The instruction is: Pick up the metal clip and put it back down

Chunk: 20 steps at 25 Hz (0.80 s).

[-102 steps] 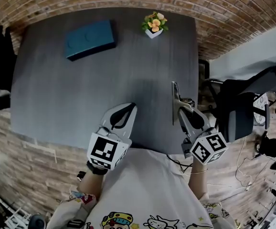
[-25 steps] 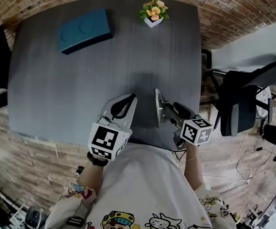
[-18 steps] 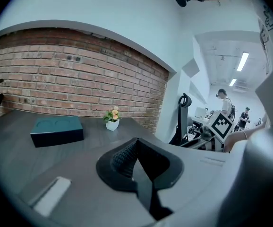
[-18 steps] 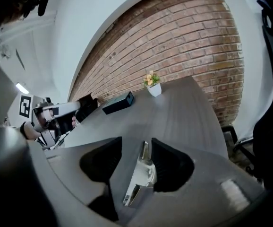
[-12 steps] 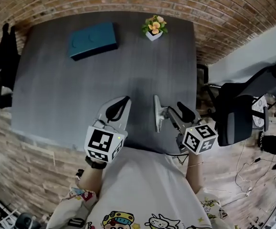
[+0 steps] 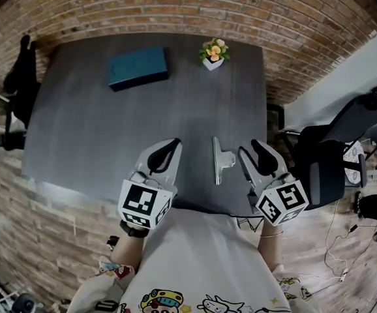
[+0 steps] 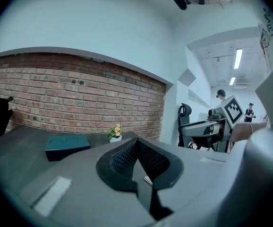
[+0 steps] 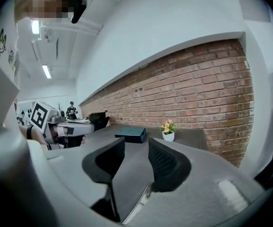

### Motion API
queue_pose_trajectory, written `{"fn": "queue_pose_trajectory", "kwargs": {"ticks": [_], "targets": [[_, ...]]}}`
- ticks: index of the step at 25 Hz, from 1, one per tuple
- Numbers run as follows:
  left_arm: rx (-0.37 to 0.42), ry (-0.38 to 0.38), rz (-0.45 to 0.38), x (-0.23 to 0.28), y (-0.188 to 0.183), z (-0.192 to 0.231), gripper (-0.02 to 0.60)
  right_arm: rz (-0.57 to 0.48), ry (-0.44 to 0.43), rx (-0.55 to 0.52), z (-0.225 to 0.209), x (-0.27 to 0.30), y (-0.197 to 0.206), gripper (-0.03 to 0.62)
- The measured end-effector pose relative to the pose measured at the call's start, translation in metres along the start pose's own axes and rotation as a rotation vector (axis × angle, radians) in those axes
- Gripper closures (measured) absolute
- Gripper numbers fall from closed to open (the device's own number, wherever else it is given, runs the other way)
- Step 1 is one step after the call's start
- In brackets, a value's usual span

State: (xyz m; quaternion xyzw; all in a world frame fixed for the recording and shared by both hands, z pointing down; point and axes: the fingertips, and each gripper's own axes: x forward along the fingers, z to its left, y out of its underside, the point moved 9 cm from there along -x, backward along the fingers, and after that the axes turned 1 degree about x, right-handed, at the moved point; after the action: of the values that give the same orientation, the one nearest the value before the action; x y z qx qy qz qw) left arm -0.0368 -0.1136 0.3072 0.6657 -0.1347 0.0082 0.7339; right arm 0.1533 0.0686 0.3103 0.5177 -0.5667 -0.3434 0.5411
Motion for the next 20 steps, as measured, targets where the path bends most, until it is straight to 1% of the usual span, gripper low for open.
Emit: {"fn": "queue_pose_trajectory", "kwargs": {"ticks": [4,8,10,12,15,18,19,20], "targets": [[0.01,0.0,-0.015,-0.012,-0.001,-0.007,0.575,-0.043,-0.008,-0.021,0.01,-0.017,-0.008,0.446],[0.015,0.005,-0.021,-0.018,-0.003,-0.013,0.576,-0.084,0.013,-0.032,0.015,-0.029,-0.012,0.478],[0.013,0.011,-0.024,-0.02,-0.003,-0.016,0.576,-0.109,0.027,-0.027,0.015,-0.035,-0.013,0.51],[0.011,0.016,-0.022,-0.02,-0.002,-0.017,0.576,-0.128,0.04,-0.021,0.014,-0.039,-0.012,0.517],[0.01,0.021,-0.015,-0.02,-0.002,-0.018,0.576,-0.146,0.052,-0.014,0.012,-0.043,-0.011,0.557],[0.009,0.032,-0.008,-0.016,-0.002,-0.018,0.576,-0.154,0.067,-0.018,0.009,-0.044,-0.011,0.574],[0.009,0.036,-0.006,-0.015,-0.002,-0.017,0.576,-0.156,0.069,-0.023,0.009,-0.044,-0.01,0.592],[0.007,0.038,-0.004,-0.013,-0.002,-0.017,0.575,-0.159,0.068,-0.029,0.008,-0.043,-0.01,0.592]]}}
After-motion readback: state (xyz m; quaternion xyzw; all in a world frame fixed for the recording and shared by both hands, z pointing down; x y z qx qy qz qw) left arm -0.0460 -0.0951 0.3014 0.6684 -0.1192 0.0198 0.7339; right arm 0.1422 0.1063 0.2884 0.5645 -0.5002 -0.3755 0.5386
